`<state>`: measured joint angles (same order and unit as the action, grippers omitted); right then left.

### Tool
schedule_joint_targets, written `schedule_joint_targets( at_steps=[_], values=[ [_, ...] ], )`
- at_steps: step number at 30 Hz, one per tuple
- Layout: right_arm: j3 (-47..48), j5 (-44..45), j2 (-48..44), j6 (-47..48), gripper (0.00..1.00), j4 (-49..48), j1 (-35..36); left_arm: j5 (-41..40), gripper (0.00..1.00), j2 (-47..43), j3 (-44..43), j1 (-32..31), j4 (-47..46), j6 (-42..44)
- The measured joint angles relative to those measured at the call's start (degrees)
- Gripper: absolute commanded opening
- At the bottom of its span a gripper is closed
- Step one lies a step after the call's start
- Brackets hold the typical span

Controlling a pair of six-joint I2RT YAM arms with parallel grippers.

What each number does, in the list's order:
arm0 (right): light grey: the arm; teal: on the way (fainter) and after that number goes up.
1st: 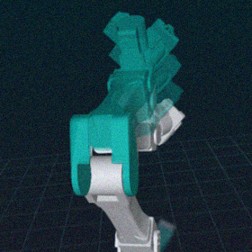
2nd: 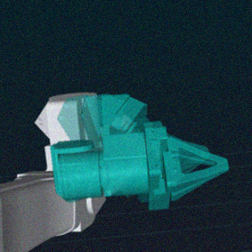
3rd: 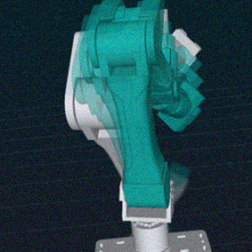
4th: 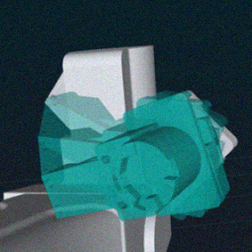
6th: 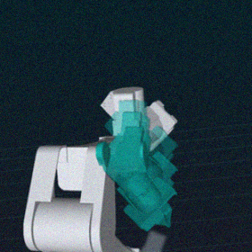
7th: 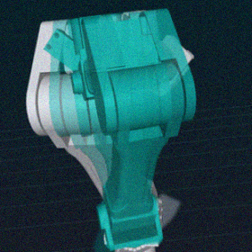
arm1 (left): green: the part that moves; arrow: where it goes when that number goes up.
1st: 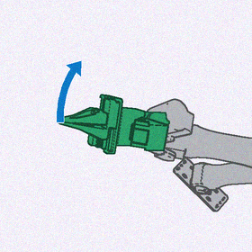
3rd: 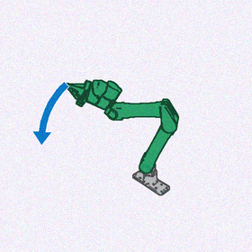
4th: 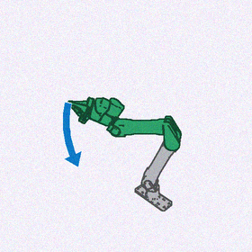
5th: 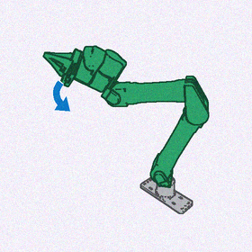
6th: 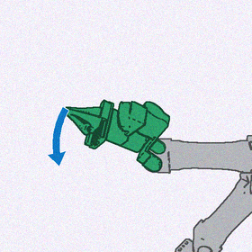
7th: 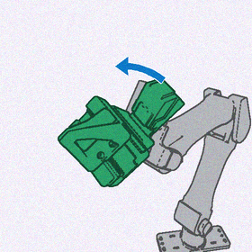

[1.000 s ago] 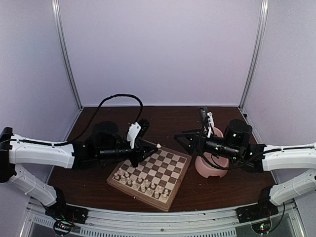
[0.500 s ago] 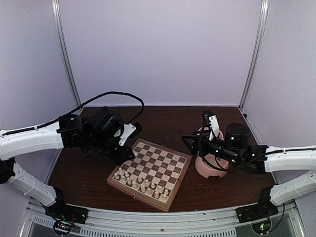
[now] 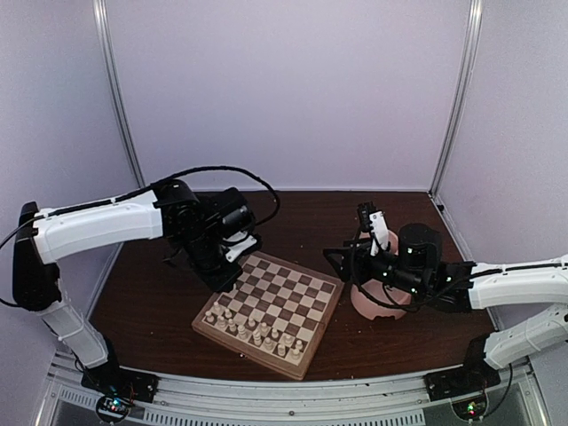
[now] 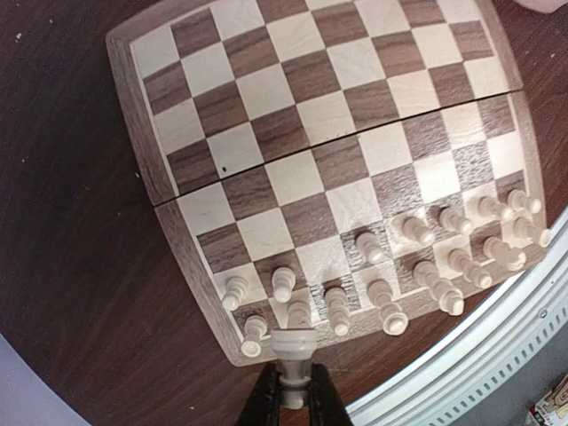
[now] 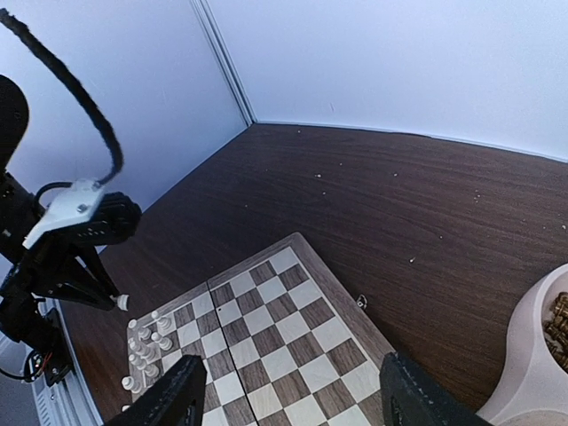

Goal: Set up the chess pieces on the board
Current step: Pick up the pawn from c2.

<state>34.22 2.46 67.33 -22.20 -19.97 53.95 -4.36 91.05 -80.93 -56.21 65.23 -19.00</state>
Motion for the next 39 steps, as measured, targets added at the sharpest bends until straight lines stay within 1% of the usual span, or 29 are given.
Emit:
schedule_joint_targets(
  at_steps=[5,11,15,25,31,36,37,39],
  values=[
    [0.0,-0.1,0.2,0.0,0.70,-0.2,0.0,2.0,0.00,8.9,-4.8,1.4,3.9,2.7],
    [0.0,-0.3,0.2,0.0,0.69,-0.4,0.0,3.2,0.00,15.3,-8.5,1.5,6.6,5.1],
    [0.0,-0.3,0.2,0.0,0.69,-0.4,0.0,3.5,0.00,17.5,-9.2,1.8,7.8,5.9],
    [-0.1,-0.3,0.2,0.0,0.69,-0.9,0.0,3.7,0.00,25.2,-14.7,2.6,12.3,7.7],
    [-0.5,-0.3,0.1,0.0,0.69,-1.2,0.0,4.5,0.00,28.1,-17.7,3.8,14.6,9.0],
    [-0.7,-0.3,0.1,0.0,0.69,-1.3,0.0,5.5,0.00,29.9,-18.3,4.3,15.7,9.8],
    [-0.7,-0.3,0.1,0.0,0.69,-1.3,0.0,5.7,0.01,30.2,-18.5,4.4,16.0,9.9],
    [-0.7,-0.3,0.1,0.0,0.69,-1.3,0.0,5.9,0.05,31.2,-19.3,4.5,16.3,10.2]
  ],
)
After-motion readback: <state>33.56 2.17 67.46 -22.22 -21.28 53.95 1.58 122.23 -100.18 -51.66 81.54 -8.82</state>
